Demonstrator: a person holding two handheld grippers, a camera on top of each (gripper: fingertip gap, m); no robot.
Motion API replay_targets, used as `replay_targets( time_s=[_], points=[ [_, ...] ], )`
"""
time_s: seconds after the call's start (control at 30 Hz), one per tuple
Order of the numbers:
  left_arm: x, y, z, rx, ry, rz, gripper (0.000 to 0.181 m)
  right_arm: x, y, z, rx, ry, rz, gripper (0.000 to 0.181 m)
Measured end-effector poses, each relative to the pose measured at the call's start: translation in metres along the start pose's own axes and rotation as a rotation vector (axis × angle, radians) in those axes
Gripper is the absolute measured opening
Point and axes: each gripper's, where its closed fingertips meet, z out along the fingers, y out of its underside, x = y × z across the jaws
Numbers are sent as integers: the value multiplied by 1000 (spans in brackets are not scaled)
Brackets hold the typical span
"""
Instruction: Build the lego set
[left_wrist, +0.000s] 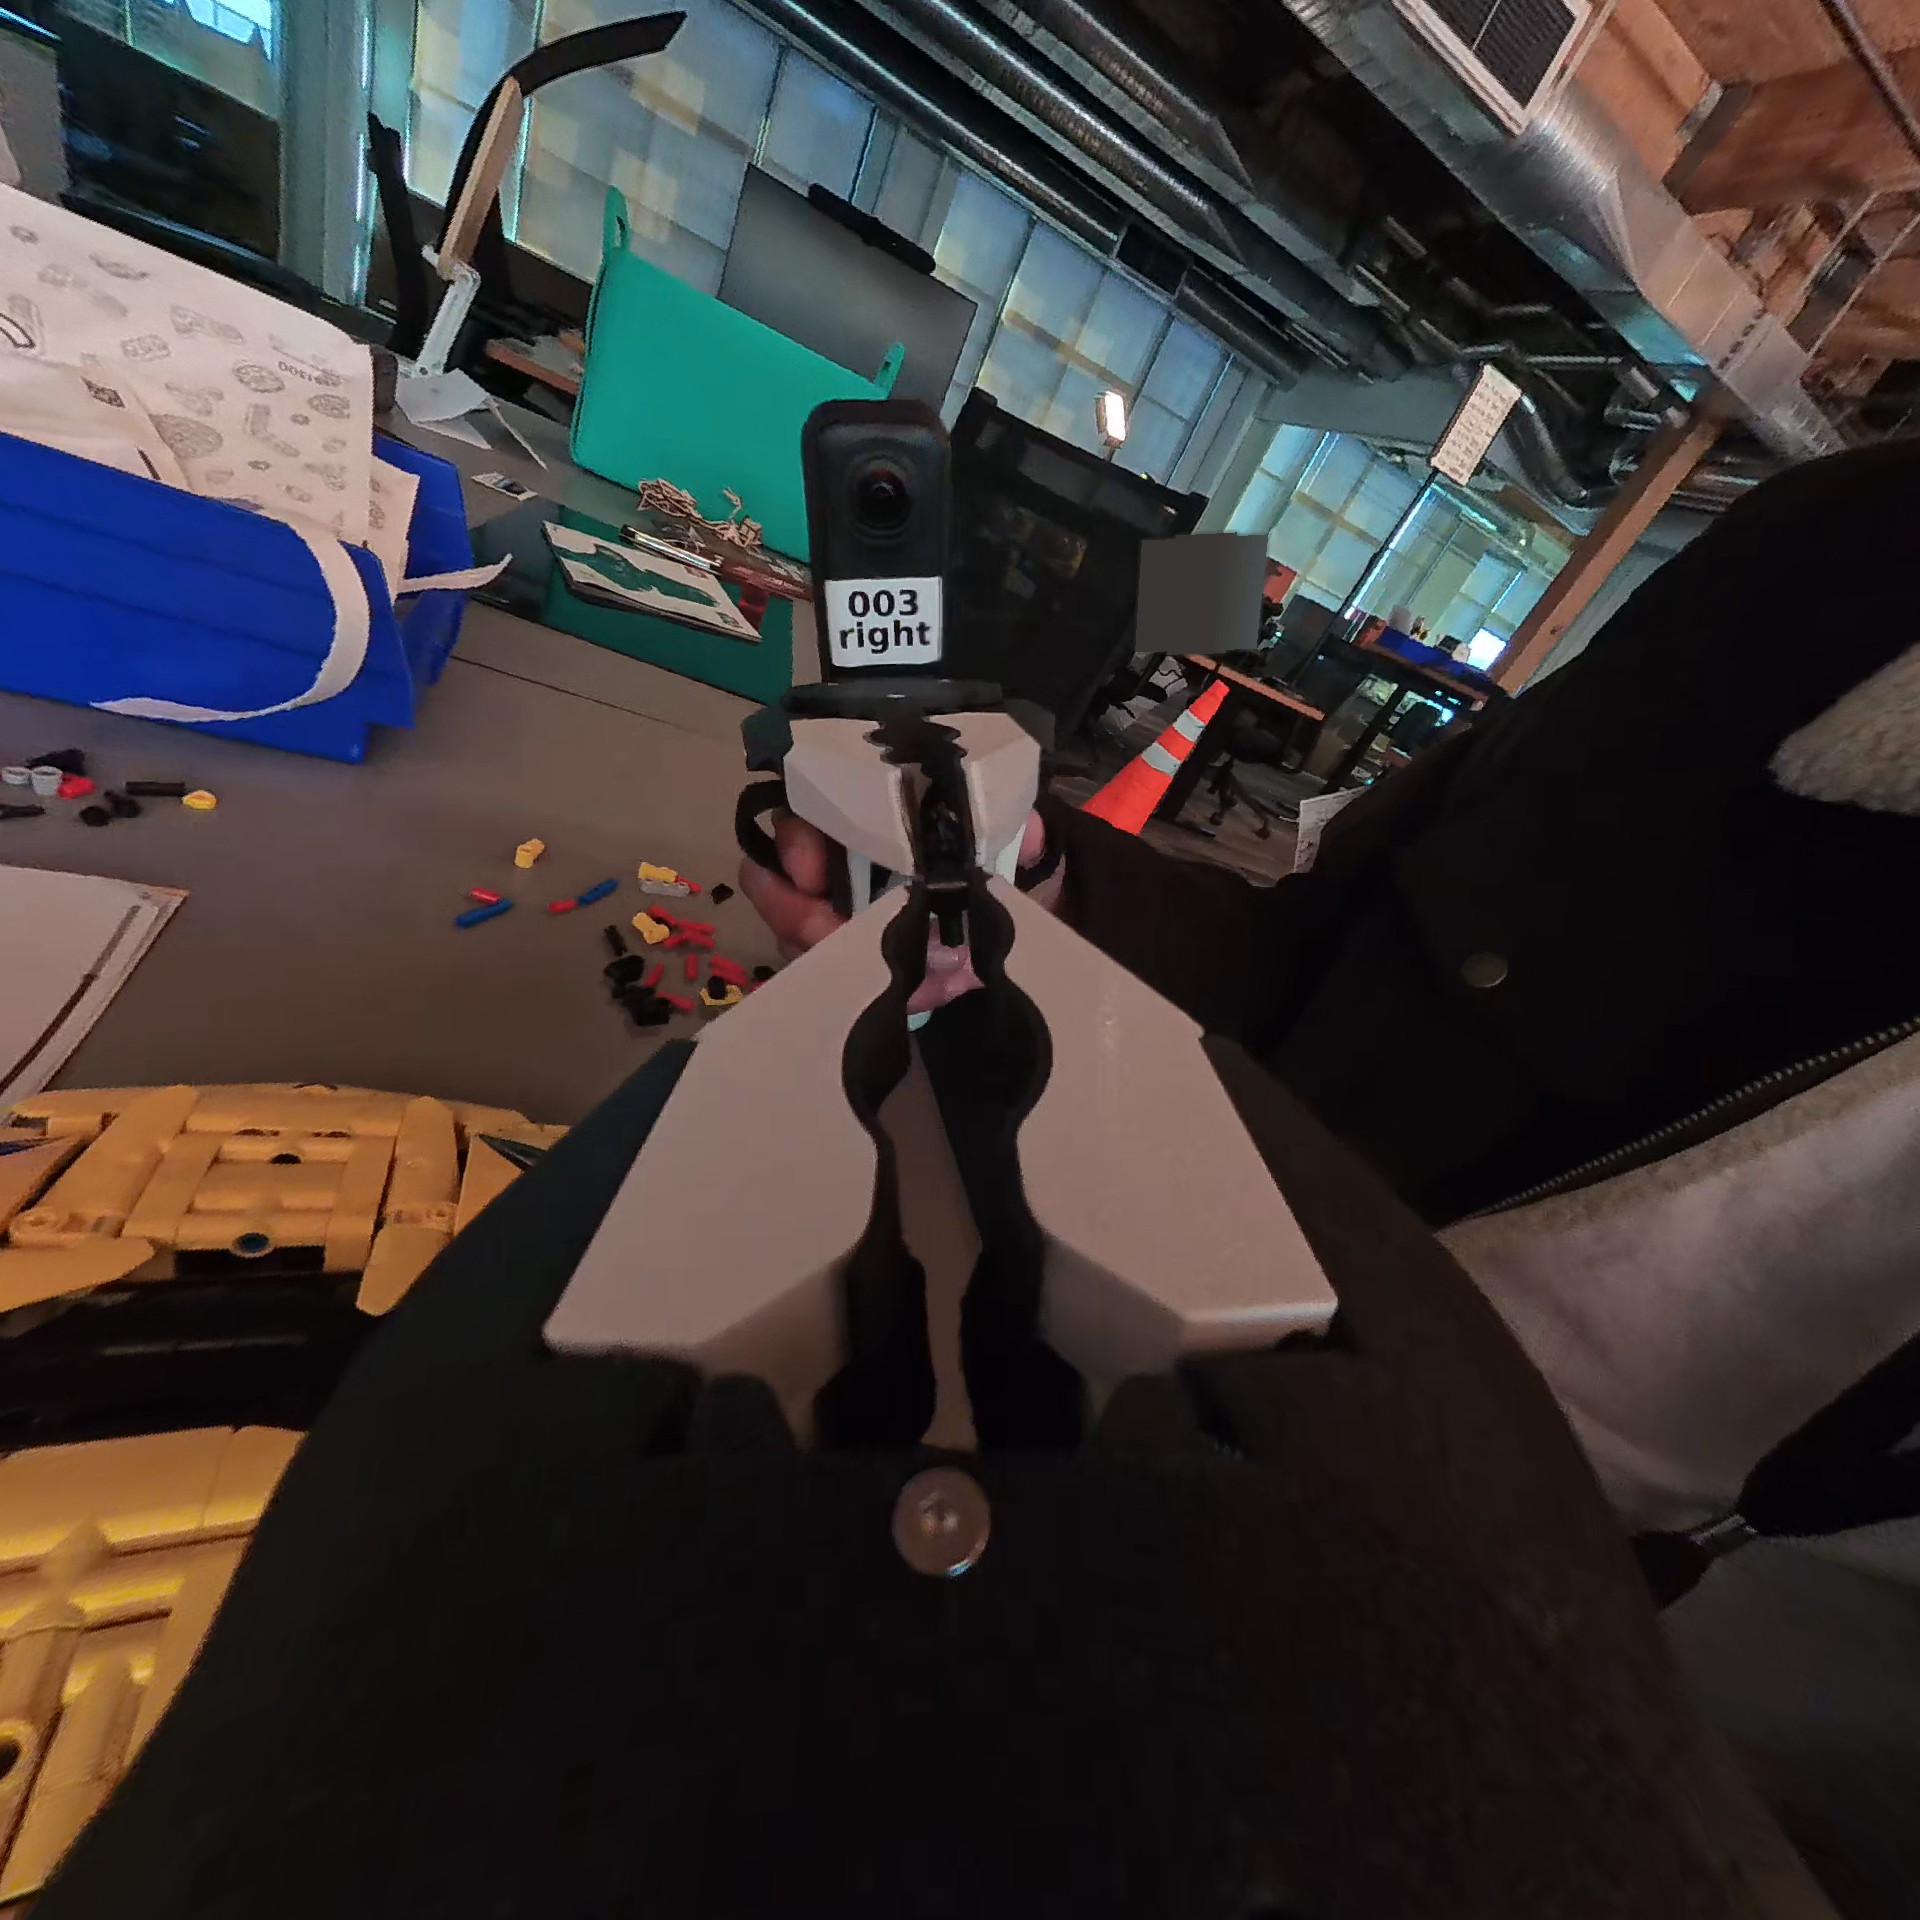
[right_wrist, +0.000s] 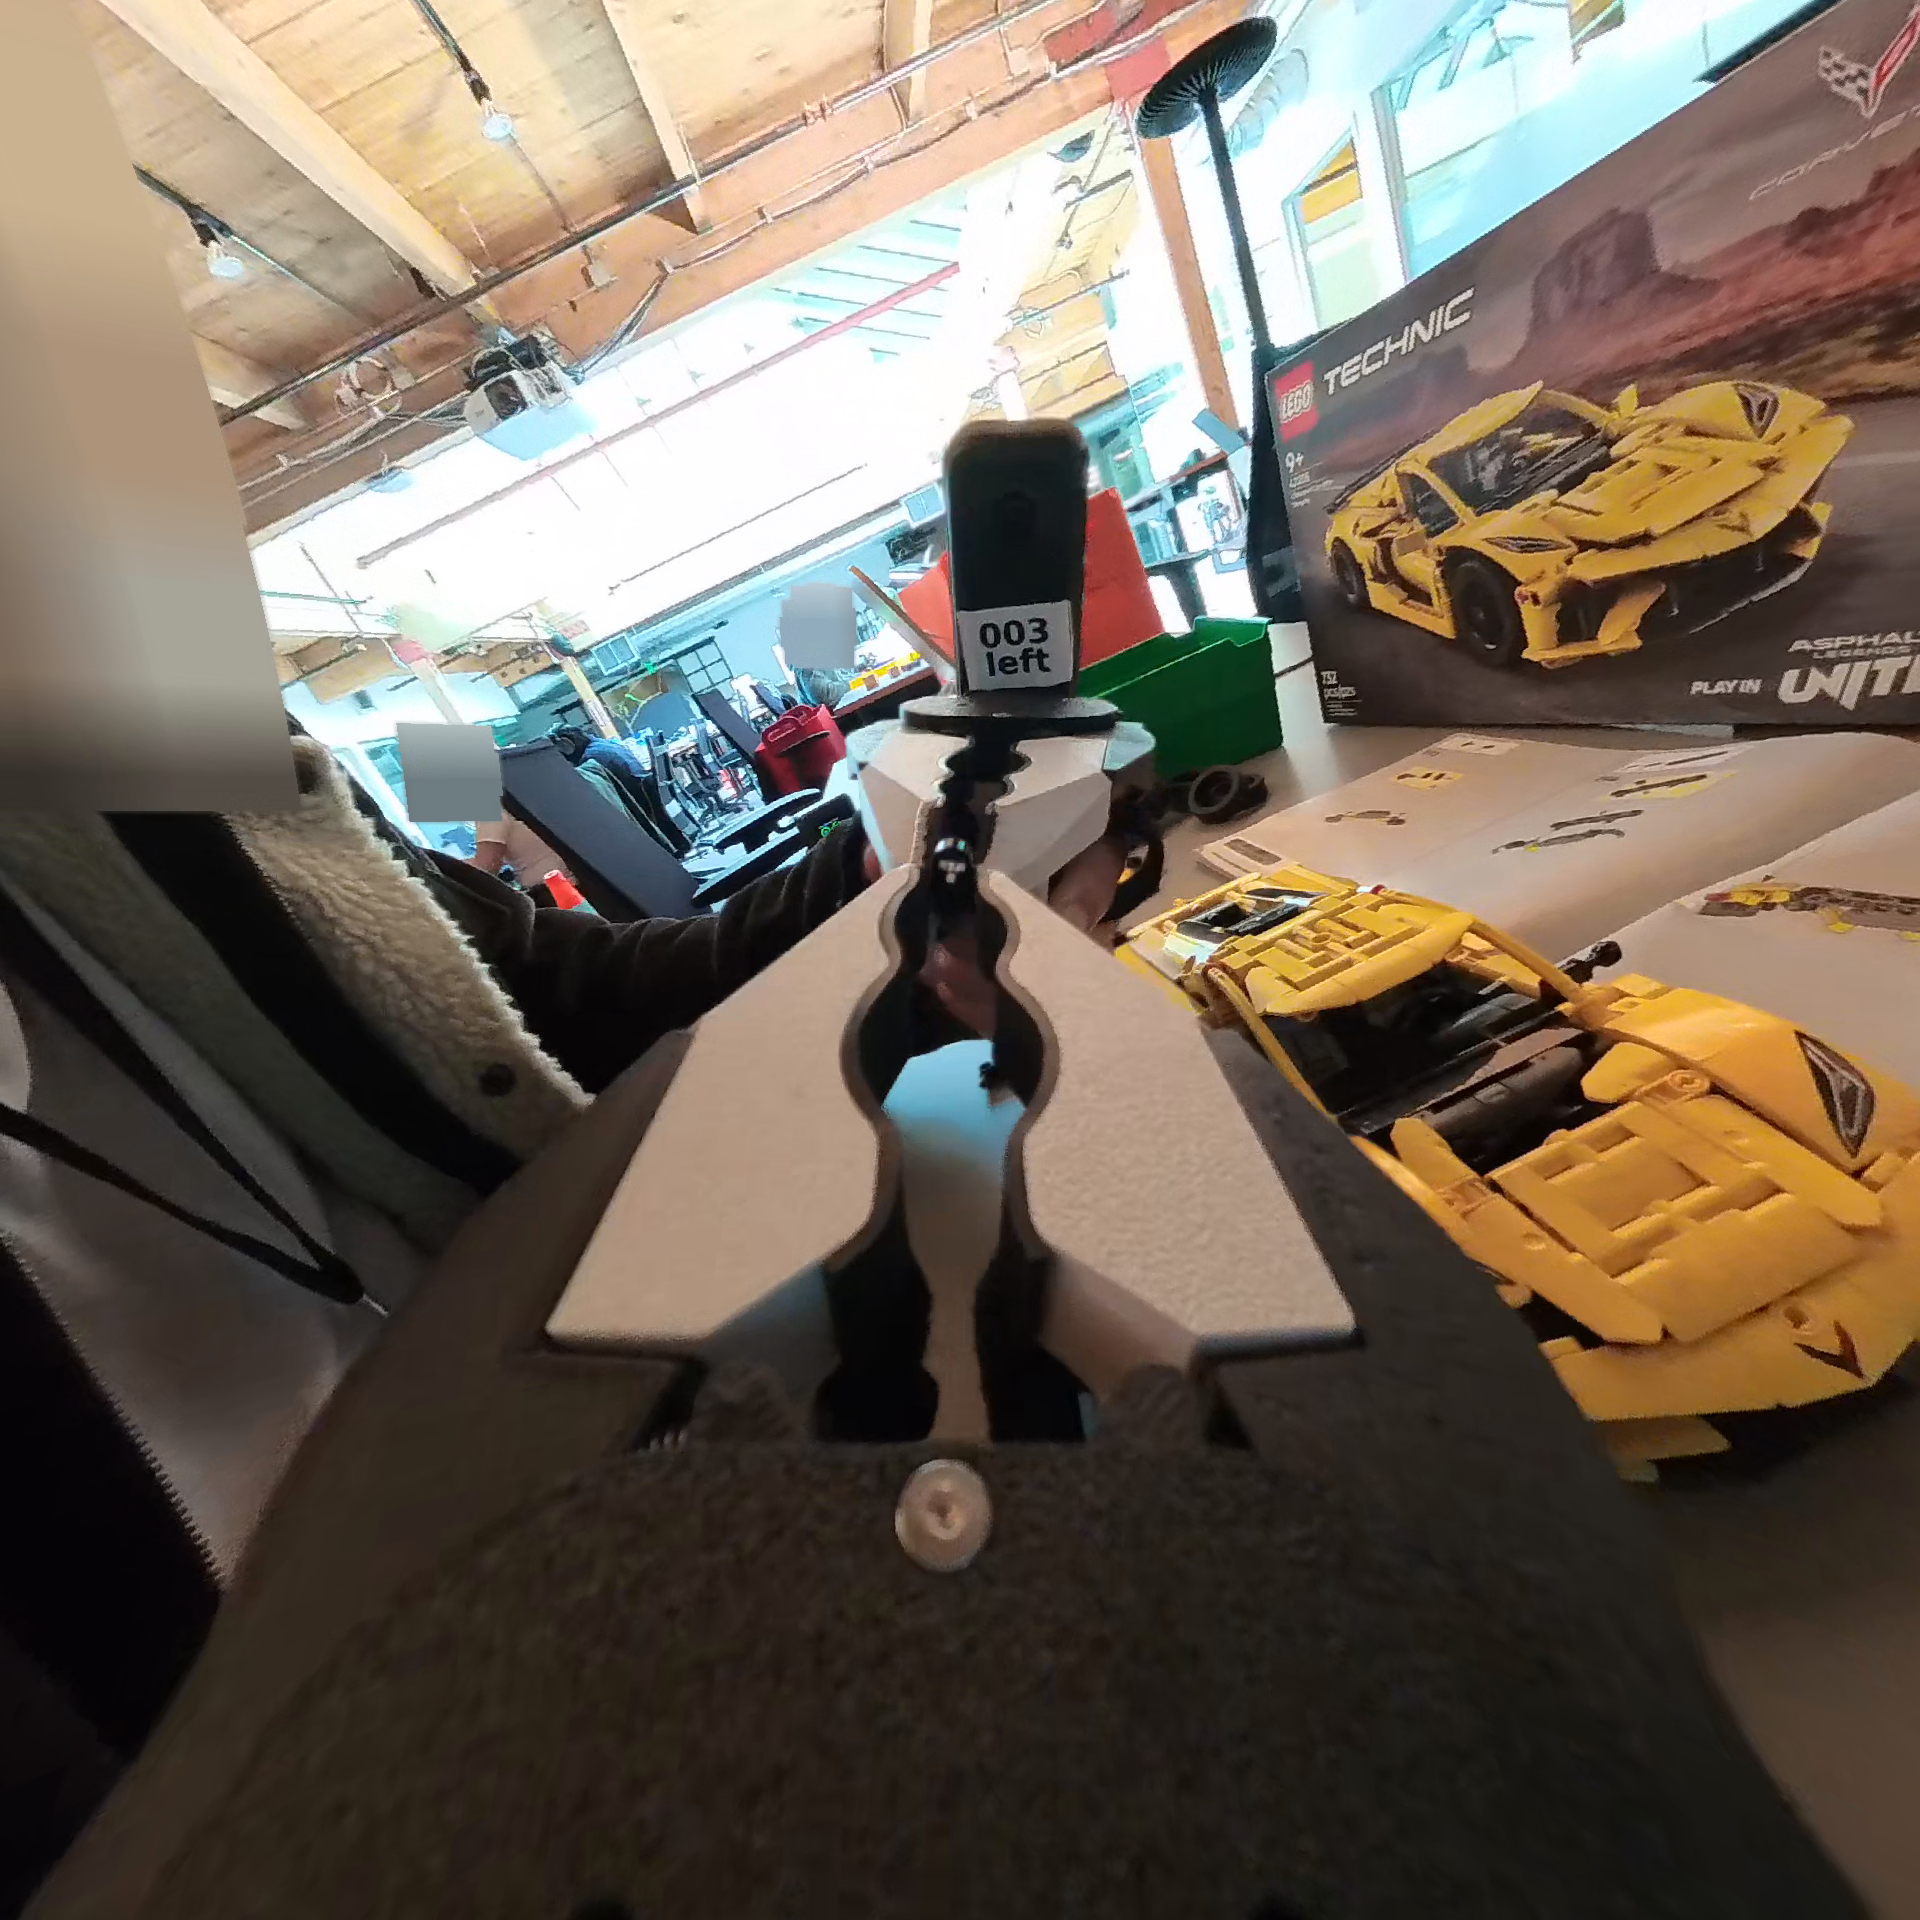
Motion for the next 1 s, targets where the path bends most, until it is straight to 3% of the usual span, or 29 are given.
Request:
replay_targets(
  time_s=[0.43,1.0],
  points=[
    [2,0,5,-19,-60,101,5,-2,0,-3,8,6,-15,6],
    [3,8,9,-69,-50,99,6,-4,4,-4,-43,-22,-10,7]
  ],
)
